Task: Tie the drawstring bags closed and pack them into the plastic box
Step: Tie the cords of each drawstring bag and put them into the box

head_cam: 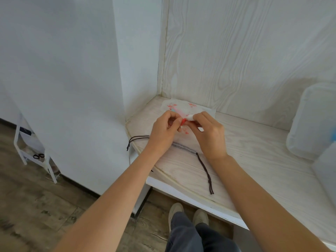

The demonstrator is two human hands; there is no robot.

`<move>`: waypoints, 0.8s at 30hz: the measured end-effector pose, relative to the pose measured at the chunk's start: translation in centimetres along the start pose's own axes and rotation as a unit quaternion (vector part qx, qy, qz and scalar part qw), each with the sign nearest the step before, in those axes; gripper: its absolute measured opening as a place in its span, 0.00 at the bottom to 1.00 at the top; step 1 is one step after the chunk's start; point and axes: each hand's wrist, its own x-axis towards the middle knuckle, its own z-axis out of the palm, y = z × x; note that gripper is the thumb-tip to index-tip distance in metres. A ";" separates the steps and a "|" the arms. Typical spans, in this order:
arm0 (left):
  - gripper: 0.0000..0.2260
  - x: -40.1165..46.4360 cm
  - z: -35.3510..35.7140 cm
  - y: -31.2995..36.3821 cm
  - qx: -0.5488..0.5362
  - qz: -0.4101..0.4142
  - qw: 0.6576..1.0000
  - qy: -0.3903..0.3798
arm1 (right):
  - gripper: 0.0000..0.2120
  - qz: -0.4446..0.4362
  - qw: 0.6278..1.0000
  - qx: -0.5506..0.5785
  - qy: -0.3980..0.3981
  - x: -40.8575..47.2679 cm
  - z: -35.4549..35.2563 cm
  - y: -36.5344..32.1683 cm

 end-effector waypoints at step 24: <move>0.05 0.6 -0.2 -0.9 0.094 -0.093 0.967 0.218 | 0.05 0.173 0.985 -0.001 0.000 0.0 -0.1 -0.1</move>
